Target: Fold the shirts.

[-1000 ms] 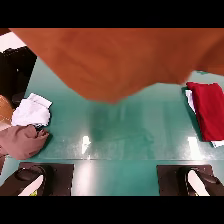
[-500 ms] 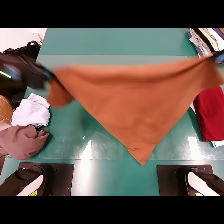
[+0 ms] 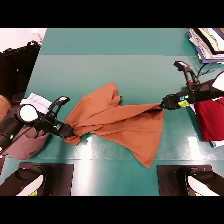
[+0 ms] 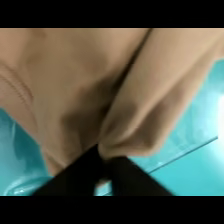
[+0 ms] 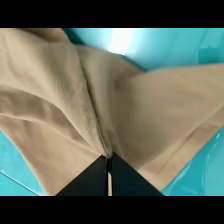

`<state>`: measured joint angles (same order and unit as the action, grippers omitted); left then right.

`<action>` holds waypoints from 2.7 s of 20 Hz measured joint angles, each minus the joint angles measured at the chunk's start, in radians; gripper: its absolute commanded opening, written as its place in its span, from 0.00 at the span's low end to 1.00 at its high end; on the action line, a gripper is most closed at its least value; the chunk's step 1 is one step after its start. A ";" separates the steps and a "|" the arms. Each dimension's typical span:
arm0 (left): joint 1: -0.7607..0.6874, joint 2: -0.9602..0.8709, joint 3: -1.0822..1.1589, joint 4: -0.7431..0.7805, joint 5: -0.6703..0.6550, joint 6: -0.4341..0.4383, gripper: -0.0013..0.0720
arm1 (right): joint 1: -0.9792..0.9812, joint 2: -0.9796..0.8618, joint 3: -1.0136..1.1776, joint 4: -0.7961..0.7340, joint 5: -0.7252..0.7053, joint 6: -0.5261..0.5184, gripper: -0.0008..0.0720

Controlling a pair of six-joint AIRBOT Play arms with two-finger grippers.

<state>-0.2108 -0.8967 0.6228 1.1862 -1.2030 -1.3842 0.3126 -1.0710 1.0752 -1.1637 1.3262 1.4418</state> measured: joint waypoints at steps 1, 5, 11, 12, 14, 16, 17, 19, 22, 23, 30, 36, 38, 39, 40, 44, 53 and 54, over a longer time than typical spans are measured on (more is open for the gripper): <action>0.000 0.000 -0.008 -0.011 0.005 0.001 0.59 | 0.004 -0.001 -0.012 -0.002 -0.005 0.004 0.02; 0.000 0.000 0.082 -0.041 -0.034 0.009 0.59 | 0.013 -0.001 -0.032 -0.005 -0.026 0.008 0.03; 0.000 -0.031 0.349 0.032 0.035 0.008 0.59 | 0.014 -0.001 -0.039 -0.006 -0.041 0.008 0.03; 0.002 -0.058 0.378 0.059 0.072 -0.006 0.59 | 0.014 -0.001 -0.040 -0.006 -0.041 0.008 0.03; 0.024 -0.142 0.428 0.095 0.140 -0.035 0.59 | 0.014 -0.001 -0.040 -0.007 -0.042 0.009 0.03; 0.065 -0.257 0.480 0.096 0.179 -0.058 0.63 | 0.014 -0.001 -0.040 -0.007 -0.043 0.009 0.03; 0.089 -0.320 0.505 0.074 0.184 -0.061 0.63 | 0.014 -0.001 -0.040 -0.007 -0.043 0.010 0.03; 0.134 -0.447 0.549 -0.022 0.179 -0.035 0.63 | 0.015 -0.001 -0.040 -0.007 -0.044 0.010 0.03; 0.164 -0.590 0.580 -0.158 0.161 0.043 0.63 | 0.014 -0.002 -0.040 -0.007 -0.044 0.010 0.03; 0.168 -0.625 0.586 -0.191 0.161 0.063 0.63 | 0.015 -0.002 -0.040 -0.007 -0.044 0.010 0.03; 0.174 -0.717 0.598 -0.253 0.182 0.119 0.63 | 0.015 -0.002 -0.040 -0.007 -0.045 0.010 0.03; 0.137 -0.727 0.597 -0.214 0.195 0.126 0.09 | 0.014 -0.002 -0.040 -0.007 -0.045 0.010 0.03; 0.131 -0.727 0.598 -0.211 0.194 0.127 0.05 | 0.015 -0.002 -0.040 -0.007 -0.045 0.010 0.03; 0.130 -0.726 0.601 -0.209 0.189 0.127 0.05 | 0.014 -0.002 -0.039 -0.007 -0.045 0.010 0.03; 0.129 -0.719 0.609 -0.208 0.180 0.126 0.05 | 0.014 -0.002 -0.034 -0.010 -0.045 0.010 0.03; 0.130 -0.615 0.691 -0.195 0.155 0.126 0.05 | 0.014 -0.002 0.065 -0.042 -0.040 0.009 0.03; 0.211 -0.121 1.098 -0.167 0.124 0.126 0.05 | 0.014 -0.002 0.674 -0.156 0.091 0.008 0.03; 0.213 -0.077 1.143 -0.166 0.124 0.126 0.05 | 0.014 -0.002 0.751 -0.169 0.113 0.008 0.03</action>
<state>0.0025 -0.9737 1.7657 1.0199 -1.0786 -1.2579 0.3267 -1.0725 1.8259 -1.3331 1.4391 1.4494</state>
